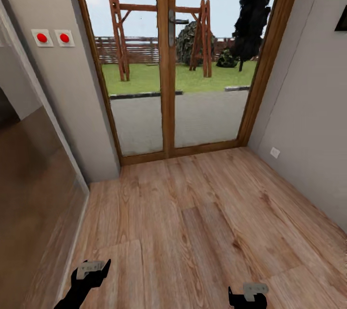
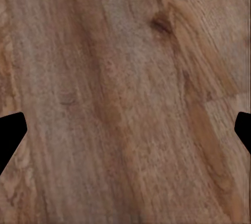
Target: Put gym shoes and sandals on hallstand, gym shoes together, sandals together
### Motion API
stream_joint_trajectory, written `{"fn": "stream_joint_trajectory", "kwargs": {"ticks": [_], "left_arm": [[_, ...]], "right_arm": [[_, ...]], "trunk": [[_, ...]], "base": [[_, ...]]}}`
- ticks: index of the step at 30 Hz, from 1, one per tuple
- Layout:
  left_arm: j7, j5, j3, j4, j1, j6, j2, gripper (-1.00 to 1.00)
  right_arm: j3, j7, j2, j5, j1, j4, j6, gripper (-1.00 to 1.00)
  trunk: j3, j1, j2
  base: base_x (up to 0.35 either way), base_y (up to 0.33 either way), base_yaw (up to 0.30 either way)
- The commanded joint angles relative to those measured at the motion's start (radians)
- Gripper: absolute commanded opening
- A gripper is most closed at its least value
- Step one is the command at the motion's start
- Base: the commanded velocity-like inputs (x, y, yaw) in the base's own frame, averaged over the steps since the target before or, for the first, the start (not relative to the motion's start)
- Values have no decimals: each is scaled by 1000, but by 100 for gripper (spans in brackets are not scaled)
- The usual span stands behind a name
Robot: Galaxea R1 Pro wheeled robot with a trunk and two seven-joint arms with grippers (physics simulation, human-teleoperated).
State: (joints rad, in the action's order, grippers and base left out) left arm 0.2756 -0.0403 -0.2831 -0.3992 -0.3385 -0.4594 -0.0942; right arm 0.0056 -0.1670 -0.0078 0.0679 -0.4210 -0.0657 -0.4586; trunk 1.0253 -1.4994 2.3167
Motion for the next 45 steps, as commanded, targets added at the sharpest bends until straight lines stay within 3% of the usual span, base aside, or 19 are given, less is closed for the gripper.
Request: {"fn": "stream_joint_trajectory", "kwargs": {"ticks": [1, 34, 45], "left_arm": [[8, -4, -8, 0, -1, -2, 1, 100], [8, -3, -10, 8, 7, -3, 1, 100], [8, 2, -13, 12, 18, -10, -3, 100]], "right_arm": [[1, -6, 0, 7, -1, 1, -2, 100], [-1, -6, -1, 6, -1, 0, -2, 100], [-2, -7, -1, 6, -1, 0, -2, 100]], "trunk": [[1, 0, 0], [1, 0, 0], [1, 0, 0]], "base": [[338, 0, -299], [334, 22, -299], [46, 14, -300]]}}
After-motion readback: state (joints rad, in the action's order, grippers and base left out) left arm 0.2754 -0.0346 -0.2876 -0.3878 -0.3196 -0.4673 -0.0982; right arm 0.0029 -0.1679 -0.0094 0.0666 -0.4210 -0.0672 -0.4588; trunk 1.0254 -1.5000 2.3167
